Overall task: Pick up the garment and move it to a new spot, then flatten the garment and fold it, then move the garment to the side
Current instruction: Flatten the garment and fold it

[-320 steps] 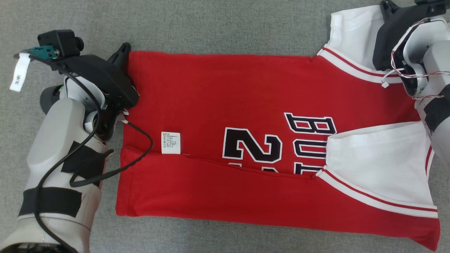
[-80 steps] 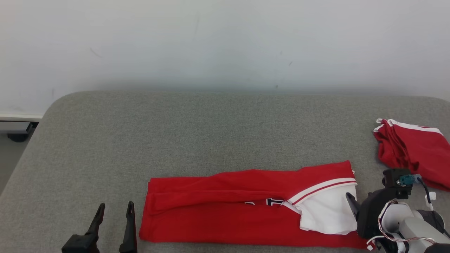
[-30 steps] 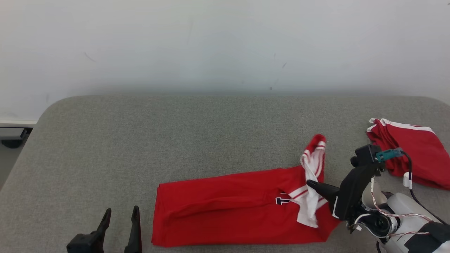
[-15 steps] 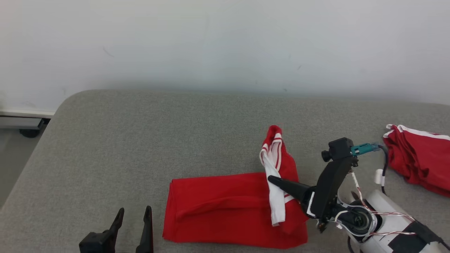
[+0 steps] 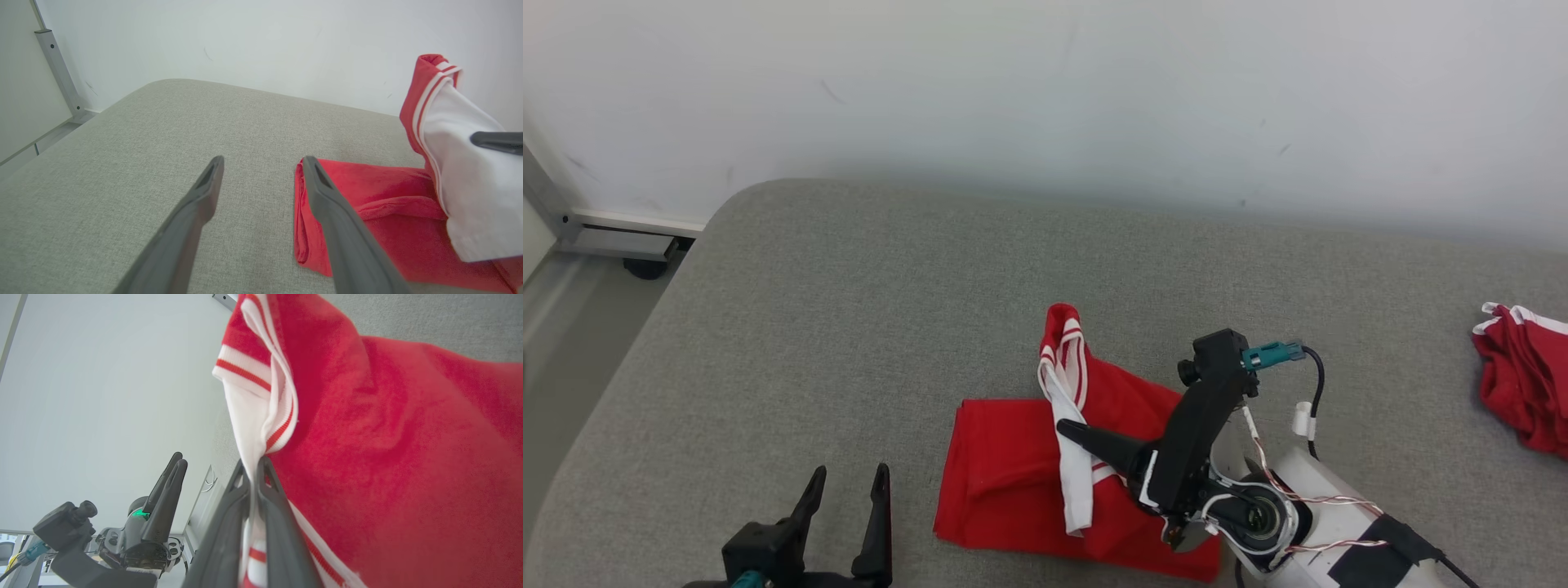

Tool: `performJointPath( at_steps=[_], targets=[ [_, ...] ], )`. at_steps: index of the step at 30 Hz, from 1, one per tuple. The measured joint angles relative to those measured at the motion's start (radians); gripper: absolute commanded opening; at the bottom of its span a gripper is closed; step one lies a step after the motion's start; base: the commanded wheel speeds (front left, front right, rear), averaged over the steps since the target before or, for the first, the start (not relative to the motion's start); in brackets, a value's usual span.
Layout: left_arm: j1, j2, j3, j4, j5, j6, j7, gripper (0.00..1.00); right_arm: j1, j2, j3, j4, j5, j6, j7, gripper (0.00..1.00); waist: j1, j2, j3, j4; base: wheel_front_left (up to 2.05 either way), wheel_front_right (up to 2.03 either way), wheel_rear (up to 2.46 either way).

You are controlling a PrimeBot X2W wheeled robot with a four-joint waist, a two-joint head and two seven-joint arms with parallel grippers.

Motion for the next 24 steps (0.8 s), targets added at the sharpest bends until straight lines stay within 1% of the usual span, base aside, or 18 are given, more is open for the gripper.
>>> performJointPath(
  at_steps=[3,5,8,11,20,21,22,23,24],
  targets=[
    [-0.007,-0.002,-0.008,0.001,0.0,0.0,0.0,1.0,-0.018,0.036,0.005,0.017,-0.006,-0.016,-0.017,0.0,0.0,0.0,0.005,0.006,0.0,0.0,0.0],
    [-0.021,-0.005,-0.011,0.001,0.0,-0.004,0.0,1.0,-0.025,0.049,0.006,0.039,-0.008,-0.028,-0.033,0.0,0.0,0.0,0.01,0.011,0.0,0.0,0.0],
    [-0.039,-0.009,-0.018,0.003,0.0,-0.008,0.0,1.0,-0.029,0.054,0.011,0.082,-0.013,-0.047,-0.049,0.0,0.0,0.0,0.018,0.019,0.0,0.0,0.0],
    [-0.044,-0.014,-0.03,0.008,0.0,-0.009,0.0,1.0,-0.046,0.056,0.022,0.12,-0.022,-0.059,-0.064,0.0,0.0,0.0,0.024,0.028,0.0,0.0,0.0],
    [-0.076,-0.026,-0.04,0.035,0.0,-0.017,-0.002,1.0,-0.07,0.064,0.053,0.202,-0.011,-0.057,-0.095,0.0,0.0,0.0,0.039,0.062,0.0,0.0,0.0],
    [-0.076,-0.026,-0.039,0.037,0.0,-0.016,-0.004,1.0,-0.076,0.063,0.06,0.207,-0.01,-0.054,-0.095,0.18,0.0001,0.0,0.039,0.065,0.0,0.0,0.0],
    [-0.076,-0.026,-0.038,0.038,0.0,-0.016,-0.005,1.0,-0.084,0.064,0.065,0.211,-0.008,-0.049,-0.096,0.46,0.0,0.0,0.039,0.066,0.0,0.0,0.0],
    [-0.076,-0.026,-0.038,0.04,0.0,-0.016,-0.005,1.0,-0.09,0.065,0.067,0.213,-0.006,-0.049,-0.102,1.0,0.0,0.0,0.039,0.067,0.0,0.0,0.0],
    [-0.076,-0.027,-0.038,0.04,0.0,-0.016,-0.005,1.0,-0.095,0.065,0.068,0.22,-0.005,-0.048,-0.107,1.0,0.0,0.0,0.038,0.067,0.0,0.0,0.0]
  ],
)
